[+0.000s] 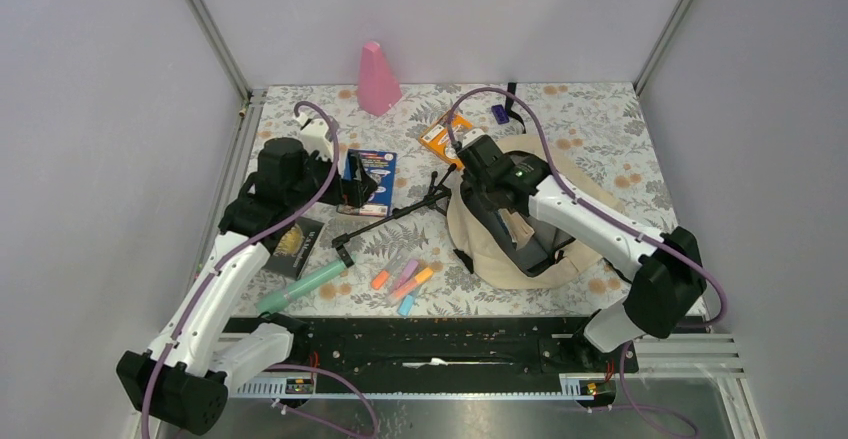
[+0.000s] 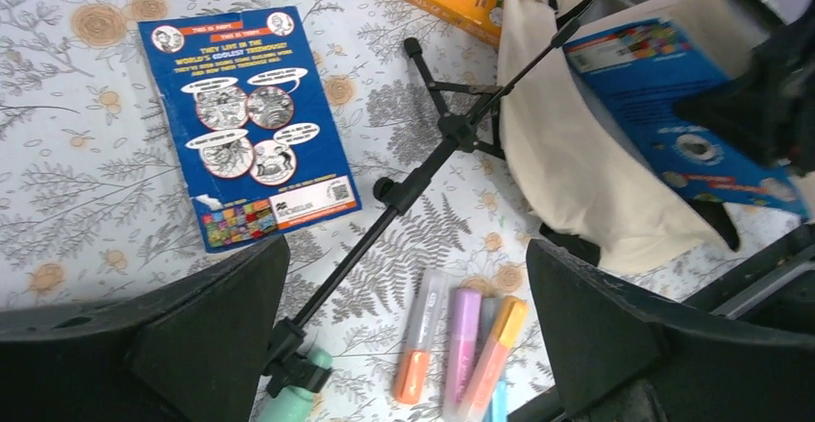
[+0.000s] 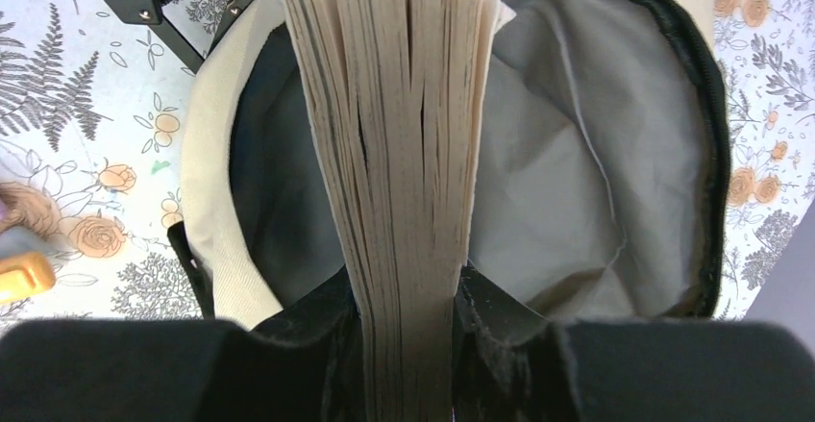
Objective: Pack the student bag
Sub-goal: Place the book in the student bag.
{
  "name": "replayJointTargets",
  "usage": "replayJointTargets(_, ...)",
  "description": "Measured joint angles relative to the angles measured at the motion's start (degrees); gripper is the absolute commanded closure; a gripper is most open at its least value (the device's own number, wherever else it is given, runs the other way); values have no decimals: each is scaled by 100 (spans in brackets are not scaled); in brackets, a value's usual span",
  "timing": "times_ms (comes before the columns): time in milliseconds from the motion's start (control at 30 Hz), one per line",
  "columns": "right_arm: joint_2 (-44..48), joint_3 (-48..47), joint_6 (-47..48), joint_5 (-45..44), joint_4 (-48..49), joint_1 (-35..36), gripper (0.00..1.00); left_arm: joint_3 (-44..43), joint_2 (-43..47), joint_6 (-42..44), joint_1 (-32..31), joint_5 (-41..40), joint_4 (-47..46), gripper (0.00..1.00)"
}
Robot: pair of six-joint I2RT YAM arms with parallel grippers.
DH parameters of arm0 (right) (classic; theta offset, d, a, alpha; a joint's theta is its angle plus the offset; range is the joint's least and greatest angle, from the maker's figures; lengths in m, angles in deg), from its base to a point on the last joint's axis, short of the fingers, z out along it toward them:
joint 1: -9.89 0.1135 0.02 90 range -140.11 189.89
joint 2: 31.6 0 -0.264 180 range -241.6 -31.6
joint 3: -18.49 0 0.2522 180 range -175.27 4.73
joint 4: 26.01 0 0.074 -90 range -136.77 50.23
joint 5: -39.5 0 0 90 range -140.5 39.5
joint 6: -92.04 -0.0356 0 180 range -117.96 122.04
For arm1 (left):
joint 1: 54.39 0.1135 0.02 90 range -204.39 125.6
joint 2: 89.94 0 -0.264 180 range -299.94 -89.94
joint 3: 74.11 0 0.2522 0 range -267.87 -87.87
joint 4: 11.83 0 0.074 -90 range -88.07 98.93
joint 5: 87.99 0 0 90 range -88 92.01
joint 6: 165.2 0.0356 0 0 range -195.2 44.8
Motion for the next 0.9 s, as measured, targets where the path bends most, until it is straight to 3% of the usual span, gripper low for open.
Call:
replayJointTargets(167, -221, 223, 4, -57, 302, 0, 100, 15, -20, -592, -662, -186, -289, 2)
replayJointTargets(467, -337, 529, -20, -444, 673, 0, 100, 831, -1032, -2817, -1947, -597, -1996, 3)
replayJointTargets(900, -245, 868, -136, -614, 743, 0, 100, 802, -2918, -3956, -2586, -960, -3447, 3)
